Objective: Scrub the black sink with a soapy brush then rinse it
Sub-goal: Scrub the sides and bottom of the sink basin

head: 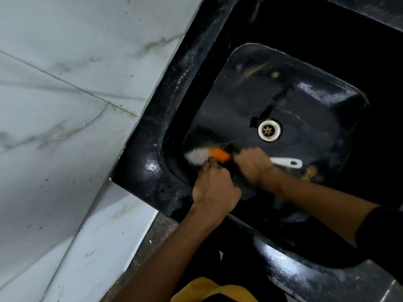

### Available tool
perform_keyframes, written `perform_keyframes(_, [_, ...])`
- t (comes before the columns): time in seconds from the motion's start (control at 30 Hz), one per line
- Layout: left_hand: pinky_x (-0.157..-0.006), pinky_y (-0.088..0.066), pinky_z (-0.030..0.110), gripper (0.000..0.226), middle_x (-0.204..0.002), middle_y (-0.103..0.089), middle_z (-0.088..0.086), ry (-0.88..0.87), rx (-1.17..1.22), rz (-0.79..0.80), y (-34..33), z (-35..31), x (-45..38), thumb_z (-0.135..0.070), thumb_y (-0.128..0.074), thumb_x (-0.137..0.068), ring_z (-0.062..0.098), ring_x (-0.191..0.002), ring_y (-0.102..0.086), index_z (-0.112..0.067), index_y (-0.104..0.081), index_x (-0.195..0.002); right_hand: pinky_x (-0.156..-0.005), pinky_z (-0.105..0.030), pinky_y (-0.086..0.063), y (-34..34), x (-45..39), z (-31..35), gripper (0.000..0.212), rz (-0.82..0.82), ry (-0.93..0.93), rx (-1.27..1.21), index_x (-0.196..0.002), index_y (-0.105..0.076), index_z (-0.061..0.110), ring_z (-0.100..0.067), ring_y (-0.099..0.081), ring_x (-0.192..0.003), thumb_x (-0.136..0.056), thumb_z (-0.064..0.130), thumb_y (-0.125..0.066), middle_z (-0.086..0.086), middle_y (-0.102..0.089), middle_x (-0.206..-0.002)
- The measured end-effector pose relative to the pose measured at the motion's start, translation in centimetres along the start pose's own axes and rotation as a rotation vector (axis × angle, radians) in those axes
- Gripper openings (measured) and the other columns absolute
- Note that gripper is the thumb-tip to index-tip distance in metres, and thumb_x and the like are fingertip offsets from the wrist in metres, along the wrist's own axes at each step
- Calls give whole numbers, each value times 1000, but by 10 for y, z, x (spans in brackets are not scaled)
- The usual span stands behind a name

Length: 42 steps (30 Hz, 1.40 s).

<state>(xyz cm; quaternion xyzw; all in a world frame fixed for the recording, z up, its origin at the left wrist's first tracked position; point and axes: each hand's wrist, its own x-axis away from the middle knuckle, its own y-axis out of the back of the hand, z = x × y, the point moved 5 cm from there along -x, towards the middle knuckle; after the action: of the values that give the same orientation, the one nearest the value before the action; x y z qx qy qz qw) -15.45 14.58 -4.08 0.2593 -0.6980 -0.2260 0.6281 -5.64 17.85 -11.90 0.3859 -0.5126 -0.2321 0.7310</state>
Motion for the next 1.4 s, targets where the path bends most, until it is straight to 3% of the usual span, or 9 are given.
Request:
perform_keyframes(0.07, [-111,-35,39,56,-154,-33,22,11,-12,-30,1,0,1,-26,-51,-87,32,-137,-37,5,-52,-134,-74,-34,-48,-6,9,-6,21,60,9,25,-102,-62,17,-30,-66,-97,-95,20,-42,-8,-69,-104])
perform_keyframes(0.23, [-109,-39,39,55,-157,-30,23,18,5,-59,-1,2,1,-25,-51,-87,34,-138,-38,6,-54,-132,-75,-41,-51,31,-10,-104,22,-268,-652,-160,-94,-64,3,-40,-65,-88,-92,21,-52,-21,-66,-97])
perform_keyframes(0.43, [-99,-44,39,39,-137,-49,20,17,18,-88,1,2,4,-24,-51,-86,33,-121,-50,-2,-63,-116,-75,-33,-51,-25,28,12,22,61,-68,-55,-102,-64,17,-27,-67,-97,-96,23,-44,-7,-69,-104])
perform_keyframes(0.6, [-98,-45,38,42,-135,-52,20,7,4,-116,-1,2,0,-27,-52,-87,32,-122,-51,-1,-64,-117,-77,-39,-51,14,7,-79,25,-127,-585,-132,-102,-65,5,-36,-66,-93,-97,18,-44,-16,-68,-102])
perform_keyframes(0.77, [-92,-47,37,34,-123,-57,17,-7,-28,-111,3,2,4,-26,-51,-88,32,-113,-55,-5,-63,-112,-78,-34,-53,-21,34,31,26,96,-51,-84,-109,-66,18,-28,-68,-99,-96,27,-46,-5,-69,-108])
perform_keyframes(0.93, [-85,-52,36,34,-118,-63,19,3,-53,-36,0,2,2,-29,-53,-88,33,-108,-62,-6,-65,-111,-73,-38,-52,32,-14,-62,26,-137,-520,-21,-101,-68,6,-33,-67,-90,-95,10,-43,-13,-68,-99])
perform_keyframes(1.13, [-93,-48,39,38,-126,-60,18,62,88,-21,12,16,-10,-29,-54,-88,36,-114,-57,-7,-64,-117,-78,-35,-52,-8,29,35,27,86,-8,-58,-111,-64,16,-29,-67,-101,-99,23,-42,-5,-68,-110])
perform_keyframes(1.33, [-116,-31,39,61,-158,-30,20,-76,4,-225,41,48,-43,-15,-55,-81,33,-143,-32,6,-48,-138,-78,-41,-53,62,-29,-121,23,-216,-694,-146,-105,-66,6,-36,-66,-97,-93,8,-46,-17,-67,-106])
perform_keyframes(1.4, [-117,-31,39,65,-158,-31,18,-157,2,-281,51,54,-51,-10,-54,-80,31,-145,-30,4,-45,-142,-78,-40,-52,64,-35,-114,26,-283,-752,-169,-109,-65,5,-35,-65,-100,-95,7,-43,-17,-66,-109])
